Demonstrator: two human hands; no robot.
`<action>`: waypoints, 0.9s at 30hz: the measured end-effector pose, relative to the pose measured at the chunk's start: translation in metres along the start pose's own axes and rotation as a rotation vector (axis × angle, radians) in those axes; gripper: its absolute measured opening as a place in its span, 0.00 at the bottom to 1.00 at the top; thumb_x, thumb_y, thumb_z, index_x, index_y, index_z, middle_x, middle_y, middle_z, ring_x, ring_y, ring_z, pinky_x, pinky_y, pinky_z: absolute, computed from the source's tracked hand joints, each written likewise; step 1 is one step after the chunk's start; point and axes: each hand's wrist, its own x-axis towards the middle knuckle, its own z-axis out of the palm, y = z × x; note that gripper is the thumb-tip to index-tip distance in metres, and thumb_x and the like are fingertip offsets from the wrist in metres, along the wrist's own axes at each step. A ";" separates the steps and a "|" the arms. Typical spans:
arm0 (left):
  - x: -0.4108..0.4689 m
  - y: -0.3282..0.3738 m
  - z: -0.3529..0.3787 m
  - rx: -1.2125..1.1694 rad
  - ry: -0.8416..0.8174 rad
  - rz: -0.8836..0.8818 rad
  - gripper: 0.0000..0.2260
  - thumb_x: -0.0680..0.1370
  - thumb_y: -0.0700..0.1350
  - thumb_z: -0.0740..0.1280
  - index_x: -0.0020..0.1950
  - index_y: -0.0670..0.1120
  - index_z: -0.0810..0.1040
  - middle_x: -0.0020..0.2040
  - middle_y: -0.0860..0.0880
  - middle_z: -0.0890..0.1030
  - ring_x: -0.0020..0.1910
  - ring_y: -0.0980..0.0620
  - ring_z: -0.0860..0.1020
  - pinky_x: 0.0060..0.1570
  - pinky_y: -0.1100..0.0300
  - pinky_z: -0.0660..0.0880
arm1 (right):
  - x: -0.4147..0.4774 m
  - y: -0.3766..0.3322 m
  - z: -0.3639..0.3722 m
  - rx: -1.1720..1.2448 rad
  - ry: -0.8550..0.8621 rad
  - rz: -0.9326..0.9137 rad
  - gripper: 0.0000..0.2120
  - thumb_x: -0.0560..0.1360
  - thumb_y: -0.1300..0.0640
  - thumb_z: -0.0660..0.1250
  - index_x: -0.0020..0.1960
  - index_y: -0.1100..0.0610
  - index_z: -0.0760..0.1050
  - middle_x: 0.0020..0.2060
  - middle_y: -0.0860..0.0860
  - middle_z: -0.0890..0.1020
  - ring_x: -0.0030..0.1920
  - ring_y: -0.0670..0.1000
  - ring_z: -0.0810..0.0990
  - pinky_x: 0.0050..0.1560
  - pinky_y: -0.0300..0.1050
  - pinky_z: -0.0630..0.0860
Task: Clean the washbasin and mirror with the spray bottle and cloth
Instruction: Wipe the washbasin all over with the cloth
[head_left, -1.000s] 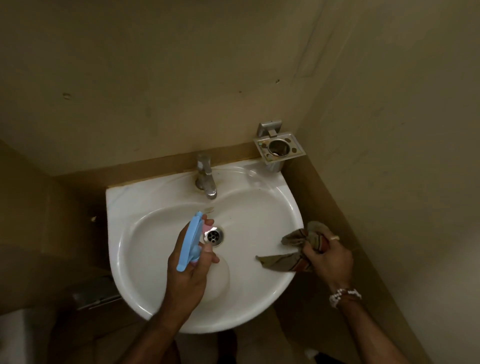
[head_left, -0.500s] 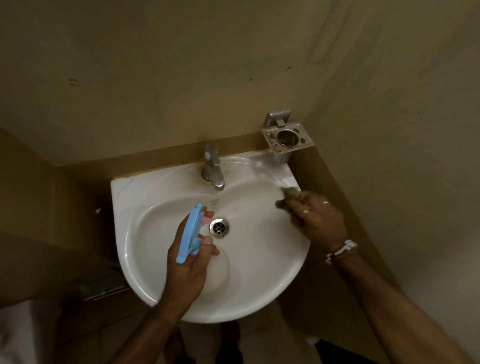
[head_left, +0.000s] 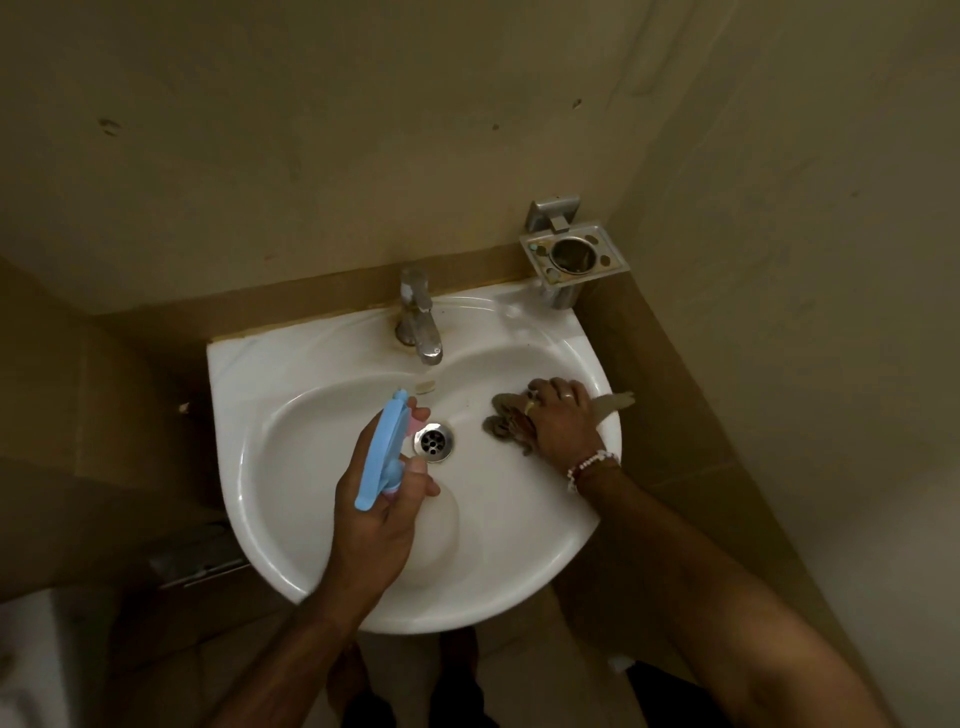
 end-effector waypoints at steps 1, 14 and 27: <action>0.000 0.002 0.003 -0.004 -0.005 0.005 0.27 0.73 0.51 0.62 0.66 0.35 0.68 0.38 0.48 0.80 0.41 0.61 0.79 0.46 0.77 0.71 | 0.006 -0.003 0.000 -0.005 -0.006 -0.019 0.21 0.70 0.49 0.74 0.62 0.51 0.79 0.63 0.56 0.76 0.63 0.63 0.73 0.64 0.62 0.65; -0.019 0.002 0.016 0.078 0.098 0.025 0.30 0.72 0.55 0.60 0.59 0.29 0.72 0.40 0.65 0.81 0.42 0.66 0.79 0.45 0.80 0.69 | 0.060 -0.055 0.030 -0.092 -0.082 -0.468 0.29 0.64 0.52 0.76 0.64 0.53 0.73 0.57 0.60 0.78 0.55 0.63 0.78 0.48 0.56 0.75; -0.058 0.004 0.023 0.180 0.332 -0.103 0.17 0.79 0.45 0.65 0.52 0.29 0.75 0.38 0.64 0.80 0.42 0.66 0.78 0.46 0.82 0.67 | 0.054 -0.077 0.048 -0.138 0.065 -0.539 0.21 0.74 0.53 0.52 0.58 0.48 0.79 0.57 0.54 0.79 0.56 0.60 0.78 0.46 0.56 0.76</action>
